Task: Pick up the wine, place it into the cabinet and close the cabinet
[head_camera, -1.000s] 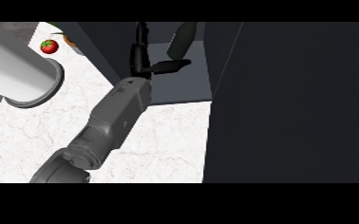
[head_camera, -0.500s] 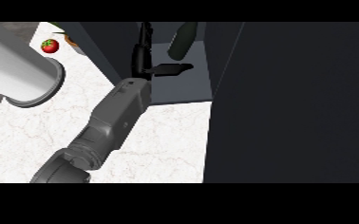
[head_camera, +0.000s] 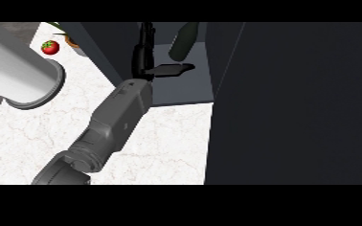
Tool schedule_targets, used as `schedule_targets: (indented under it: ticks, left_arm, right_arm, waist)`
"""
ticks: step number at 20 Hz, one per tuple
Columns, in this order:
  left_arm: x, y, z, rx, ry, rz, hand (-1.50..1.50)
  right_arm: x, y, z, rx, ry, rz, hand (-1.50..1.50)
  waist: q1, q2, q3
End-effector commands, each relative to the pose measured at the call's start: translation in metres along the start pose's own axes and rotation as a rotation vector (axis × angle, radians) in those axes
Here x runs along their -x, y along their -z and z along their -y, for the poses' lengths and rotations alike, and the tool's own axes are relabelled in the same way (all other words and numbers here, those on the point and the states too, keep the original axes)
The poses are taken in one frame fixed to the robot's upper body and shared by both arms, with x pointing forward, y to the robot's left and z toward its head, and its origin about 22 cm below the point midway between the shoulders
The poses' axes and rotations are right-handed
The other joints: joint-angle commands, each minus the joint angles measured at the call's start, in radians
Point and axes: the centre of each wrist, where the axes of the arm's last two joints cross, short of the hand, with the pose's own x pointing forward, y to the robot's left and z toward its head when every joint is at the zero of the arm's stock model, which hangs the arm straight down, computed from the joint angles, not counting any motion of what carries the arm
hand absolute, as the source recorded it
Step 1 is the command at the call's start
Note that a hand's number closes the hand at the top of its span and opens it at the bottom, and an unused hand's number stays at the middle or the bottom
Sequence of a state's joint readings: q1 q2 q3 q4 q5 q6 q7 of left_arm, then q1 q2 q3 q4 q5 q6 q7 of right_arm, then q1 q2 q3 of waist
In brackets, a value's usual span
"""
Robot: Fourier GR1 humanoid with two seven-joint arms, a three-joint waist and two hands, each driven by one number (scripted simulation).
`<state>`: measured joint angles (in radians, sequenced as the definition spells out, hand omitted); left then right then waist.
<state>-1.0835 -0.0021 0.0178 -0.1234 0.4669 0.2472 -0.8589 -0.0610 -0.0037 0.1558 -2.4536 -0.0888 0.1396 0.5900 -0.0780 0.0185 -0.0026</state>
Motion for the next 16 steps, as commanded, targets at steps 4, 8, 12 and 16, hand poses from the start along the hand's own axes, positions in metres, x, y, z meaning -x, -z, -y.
schedule_targets:
  ticks: [4, 8, 12, 16]
  left_arm:
    - [0.024, -0.028, -0.02, -0.026, -0.051, -0.034, -1.5]
    - [0.011, -0.018, -0.006, -0.032, -0.06, -0.049, -1.5]
    - [0.013, -0.035, 0.003, -0.007, -0.068, -0.054, -1.5]
    - [0.004, -0.059, 0.024, -0.019, -0.072, -0.081, -1.5]
  right_arm:
    - [-0.002, 0.004, -0.002, -0.001, 0.029, -0.001, -1.5]
    - [-0.016, -0.004, 0.0, 0.003, 0.013, -0.001, -1.5]
    - [0.001, 0.004, 0.001, -0.006, -0.006, 0.011, -1.5]
    - [-0.019, -0.007, -0.004, 0.04, 0.003, 0.004, -1.5]
  waist:
    - [0.029, -0.015, 0.002]
    - [0.019, -0.018, 0.002]
    - [0.026, -0.019, 0.003]
    - [0.049, -0.026, 0.002]
